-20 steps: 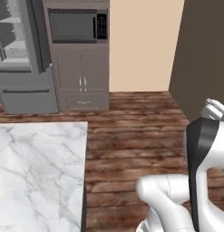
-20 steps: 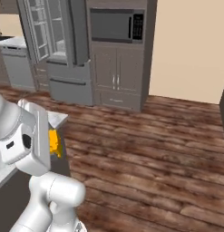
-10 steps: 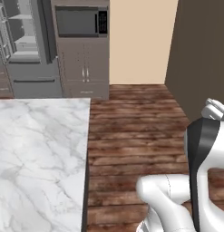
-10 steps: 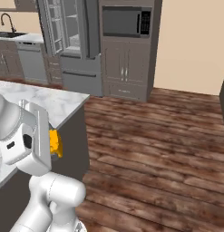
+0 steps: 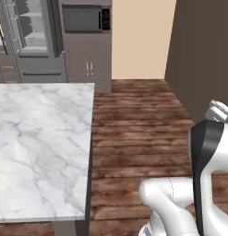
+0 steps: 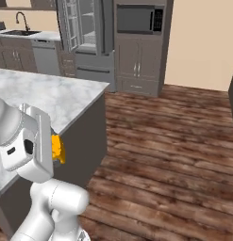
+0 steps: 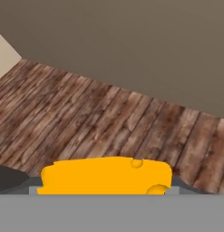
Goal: Take the cheese, steak, and onion from the fridge and place them on the plate on the dining counter to create an appetizer plate.
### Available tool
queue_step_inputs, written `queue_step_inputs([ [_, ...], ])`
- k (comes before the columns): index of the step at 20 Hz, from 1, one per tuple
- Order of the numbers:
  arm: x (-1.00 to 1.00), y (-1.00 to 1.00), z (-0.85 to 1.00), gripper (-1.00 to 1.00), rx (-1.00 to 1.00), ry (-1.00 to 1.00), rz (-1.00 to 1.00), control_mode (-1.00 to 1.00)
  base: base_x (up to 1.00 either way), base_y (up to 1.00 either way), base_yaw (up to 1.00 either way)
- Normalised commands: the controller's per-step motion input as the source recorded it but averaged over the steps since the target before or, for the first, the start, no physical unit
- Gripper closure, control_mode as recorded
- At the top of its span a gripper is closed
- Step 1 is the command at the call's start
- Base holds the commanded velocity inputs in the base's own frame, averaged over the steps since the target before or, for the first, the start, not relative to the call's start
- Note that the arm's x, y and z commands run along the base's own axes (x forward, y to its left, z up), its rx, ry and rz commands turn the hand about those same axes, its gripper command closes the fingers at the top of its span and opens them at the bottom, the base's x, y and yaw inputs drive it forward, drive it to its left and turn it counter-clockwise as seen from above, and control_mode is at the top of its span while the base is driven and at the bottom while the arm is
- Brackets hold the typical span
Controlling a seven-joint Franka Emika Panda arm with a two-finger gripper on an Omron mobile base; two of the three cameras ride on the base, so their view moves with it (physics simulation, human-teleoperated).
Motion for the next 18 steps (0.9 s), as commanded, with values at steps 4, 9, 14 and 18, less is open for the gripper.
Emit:
queue_step_inputs([
  [4,0.0,0.0,0.0,1.0,0.0,0.0,0.0,1.0,-1.0,0.33,0.01],
  [9,0.0,0.0,0.0,1.0,0.0,0.0,0.0,1.0,-1.0,0.4,0.01],
  [14,0.0,0.0,0.0,1.0,0.0,0.0,0.0,1.0,-1.0,0.71,0.0],
  [18,0.0,0.0,0.0,1.0,0.0,0.0,0.0,1.0,-0.87,1.0,0.0],
])
